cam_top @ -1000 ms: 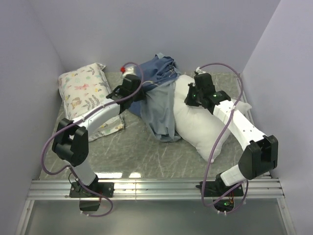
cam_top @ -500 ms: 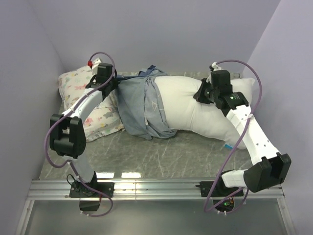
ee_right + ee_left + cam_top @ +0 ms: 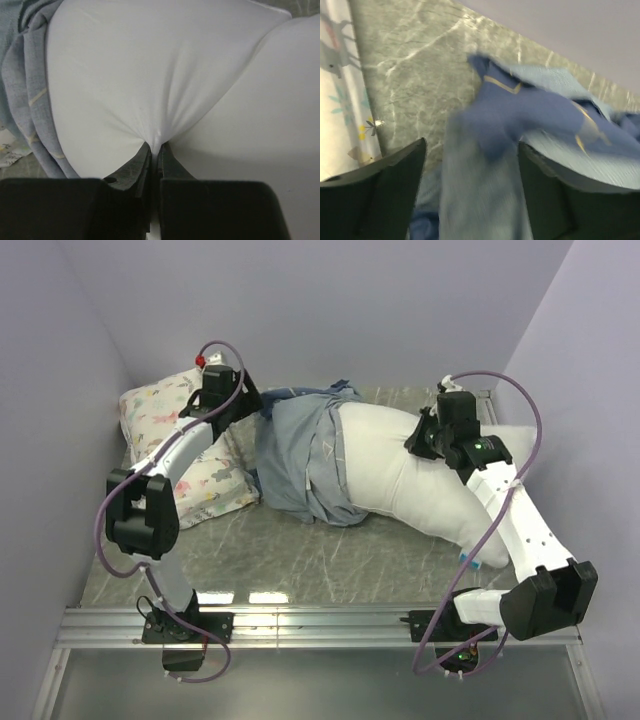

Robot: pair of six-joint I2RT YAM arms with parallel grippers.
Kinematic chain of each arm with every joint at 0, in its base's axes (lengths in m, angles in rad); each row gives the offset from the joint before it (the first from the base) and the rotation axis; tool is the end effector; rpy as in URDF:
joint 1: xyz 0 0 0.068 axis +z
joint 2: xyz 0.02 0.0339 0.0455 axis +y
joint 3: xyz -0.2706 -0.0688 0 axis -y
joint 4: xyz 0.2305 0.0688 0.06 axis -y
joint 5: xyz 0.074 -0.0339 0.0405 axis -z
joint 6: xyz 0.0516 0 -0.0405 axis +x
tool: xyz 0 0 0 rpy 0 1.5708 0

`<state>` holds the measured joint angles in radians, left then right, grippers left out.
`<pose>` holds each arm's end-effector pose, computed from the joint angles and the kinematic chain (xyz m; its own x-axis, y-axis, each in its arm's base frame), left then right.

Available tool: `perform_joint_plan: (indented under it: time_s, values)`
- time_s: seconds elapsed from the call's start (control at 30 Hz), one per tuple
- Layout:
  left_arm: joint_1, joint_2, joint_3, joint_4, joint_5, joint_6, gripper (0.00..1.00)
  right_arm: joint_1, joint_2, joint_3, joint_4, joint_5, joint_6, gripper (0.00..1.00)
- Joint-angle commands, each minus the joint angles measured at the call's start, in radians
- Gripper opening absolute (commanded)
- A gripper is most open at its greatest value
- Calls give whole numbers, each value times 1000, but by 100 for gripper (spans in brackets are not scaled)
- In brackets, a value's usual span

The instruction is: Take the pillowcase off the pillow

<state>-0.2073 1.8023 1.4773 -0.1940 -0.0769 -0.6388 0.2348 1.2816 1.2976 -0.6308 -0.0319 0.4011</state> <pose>0.4202 -0.0843 0.2979 -0.4731 -0.5080 -0.7198 -0.1771 0.8552 -0.4871 0.2670 0.0656 0.3641 -0.6171 0.2536 -0.7449 -0.0184 0.9417 0.3359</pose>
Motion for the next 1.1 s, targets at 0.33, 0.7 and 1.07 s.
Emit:
perform_joint_plan:
  time_s: [0.33,0.7,1.07]
  values:
    - [-479,-229,-77,-38,-257,48,90,18,30,-130,255,64,39,0]
    - [-540,-113,-204,1,-359,-50,55,78,-48,-121,220,128,-42,75]
    - [-538,-115,-226,67,-255,-59,12,421,50,-127,272,233,-171,91]
